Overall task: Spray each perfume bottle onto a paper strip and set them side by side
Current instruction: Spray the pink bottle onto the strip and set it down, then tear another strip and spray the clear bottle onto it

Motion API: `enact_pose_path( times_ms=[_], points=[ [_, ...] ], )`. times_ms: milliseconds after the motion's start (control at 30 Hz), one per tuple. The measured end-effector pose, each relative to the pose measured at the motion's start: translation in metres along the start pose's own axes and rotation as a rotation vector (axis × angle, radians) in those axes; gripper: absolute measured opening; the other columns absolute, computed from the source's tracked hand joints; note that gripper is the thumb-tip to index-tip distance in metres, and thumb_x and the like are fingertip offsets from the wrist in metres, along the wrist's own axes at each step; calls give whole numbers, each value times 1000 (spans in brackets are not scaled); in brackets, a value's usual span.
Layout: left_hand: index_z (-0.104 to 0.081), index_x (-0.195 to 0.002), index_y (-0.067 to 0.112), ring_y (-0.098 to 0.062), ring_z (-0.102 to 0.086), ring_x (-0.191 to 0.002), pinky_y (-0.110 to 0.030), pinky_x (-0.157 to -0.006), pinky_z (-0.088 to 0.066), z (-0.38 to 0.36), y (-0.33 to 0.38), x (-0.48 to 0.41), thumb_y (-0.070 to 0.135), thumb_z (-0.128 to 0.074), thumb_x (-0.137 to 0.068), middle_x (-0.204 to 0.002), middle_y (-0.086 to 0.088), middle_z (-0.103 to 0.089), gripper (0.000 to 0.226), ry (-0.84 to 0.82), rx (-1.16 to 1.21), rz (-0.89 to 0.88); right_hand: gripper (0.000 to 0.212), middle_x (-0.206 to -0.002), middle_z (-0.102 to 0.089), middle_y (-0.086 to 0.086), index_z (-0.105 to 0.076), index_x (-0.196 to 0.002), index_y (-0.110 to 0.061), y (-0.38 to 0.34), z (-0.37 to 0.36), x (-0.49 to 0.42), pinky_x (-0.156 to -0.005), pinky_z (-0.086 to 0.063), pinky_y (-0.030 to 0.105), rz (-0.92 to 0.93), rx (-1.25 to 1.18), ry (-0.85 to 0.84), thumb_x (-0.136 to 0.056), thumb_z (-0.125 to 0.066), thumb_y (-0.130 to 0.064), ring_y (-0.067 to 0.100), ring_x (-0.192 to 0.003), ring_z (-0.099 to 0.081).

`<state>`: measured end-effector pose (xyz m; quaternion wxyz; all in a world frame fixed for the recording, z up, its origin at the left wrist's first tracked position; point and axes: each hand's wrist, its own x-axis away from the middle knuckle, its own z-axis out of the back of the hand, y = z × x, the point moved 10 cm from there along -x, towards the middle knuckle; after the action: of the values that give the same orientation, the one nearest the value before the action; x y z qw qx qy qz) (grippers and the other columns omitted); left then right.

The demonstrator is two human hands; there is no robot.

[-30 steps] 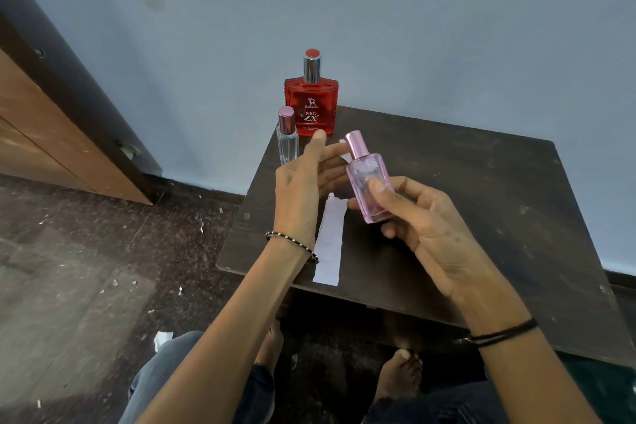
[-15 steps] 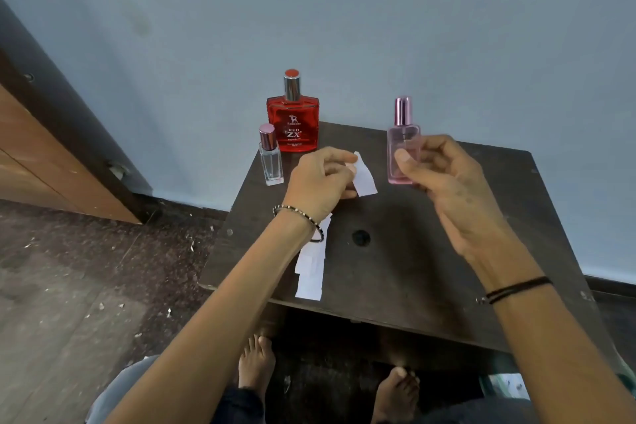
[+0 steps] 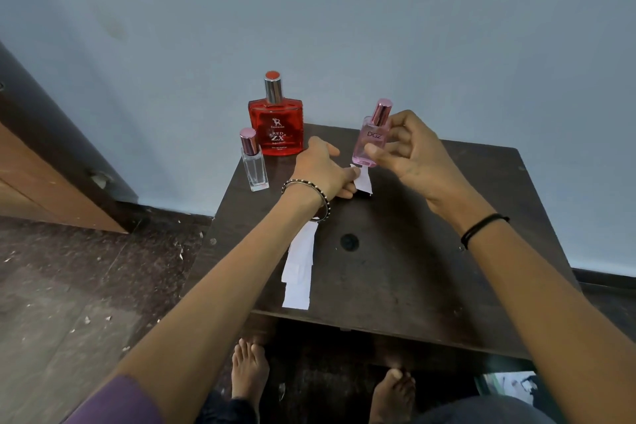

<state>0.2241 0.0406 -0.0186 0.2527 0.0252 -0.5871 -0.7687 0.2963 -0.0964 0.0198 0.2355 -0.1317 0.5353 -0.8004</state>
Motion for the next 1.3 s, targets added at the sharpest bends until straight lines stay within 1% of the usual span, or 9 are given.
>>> enact_pose_path(
  times_ms=[133,400,567,767,900,1000,1100,1167,1300],
  points=[
    [-41,-120,7,-16,-65,-52,-12,-41,-51,2,4,-1,10,-74,-90,-90,-19,-74,45,36,-81,-24,37,-118,-71,-1,-51,-117,-19,6,-7,-2,-98,-56,41,8,49,-50,-90,-76,-23,16,-107,-70],
    [-37,-126,3,-18,-67,-54,-13,-39,-51,1,11,-7,11,-72,-91,-124,-21,-64,51,30,-183,-39,39,-118,-72,-1,-53,-119,-17,10,-11,-1,-101,-54,38,6,28,-63,-89,-78,-22,14,-108,-70],
    [-41,-127,4,-20,-70,-63,-22,-57,-61,8,10,3,11,-64,-97,-96,-20,-72,39,28,-195,-29,45,-124,-69,-1,-54,-125,-18,15,-11,3,-105,-52,37,-44,15,-56,-87,-79,-16,12,-114,-67],
    [-54,-117,8,-21,-75,-78,-33,-78,-63,27,8,29,10,-62,-97,-87,-12,-73,21,106,-237,-137,52,-126,-67,-2,-51,-133,-15,16,4,33,-105,-52,36,-119,64,73,-88,-77,-11,11,-115,-65],
    [-65,-105,11,-10,-74,-79,-19,-73,-61,43,3,56,10,-62,-97,-87,-7,-73,8,154,-252,-232,49,-122,-69,-3,-55,-129,-17,10,4,63,-102,-54,33,-137,92,147,-87,-78,-12,10,-110,-66],
    [-69,-99,16,0,-73,-74,-9,-69,-56,59,-5,76,14,-65,-96,-83,2,-74,5,206,-211,-289,39,-110,-74,-8,-63,-117,-18,-3,-13,83,-95,-57,28,-97,94,98,-84,-81,-13,3,-101,-70],
    [-71,-97,16,0,-74,-77,-19,-79,-59,74,-18,86,15,-68,-94,-82,4,-76,5,253,-155,-320,33,-104,-76,-10,-69,-106,-23,-16,-40,98,-93,-58,29,-57,87,17,-78,-86,-17,3,-96,-72],
    [-72,-98,15,-1,-74,-79,-23,-82,-60,77,-25,87,14,-69,-93,-84,4,-76,6,250,-134,-316,36,-110,-74,-15,-69,-106,-29,-23,-61,105,-92,-57,25,-38,124,-63,-76,-88,-26,2,-101,-69],
    [-73,-100,16,11,-68,-78,-3,-74,-50,75,-24,87,15,-70,-92,-87,7,-75,8,224,-162,-327,61,-132,-63,-18,-62,-123,-34,-24,-98,115,-99,-44,18,-26,193,-241,-70,-90,-37,3,-119,-58]
  ],
)
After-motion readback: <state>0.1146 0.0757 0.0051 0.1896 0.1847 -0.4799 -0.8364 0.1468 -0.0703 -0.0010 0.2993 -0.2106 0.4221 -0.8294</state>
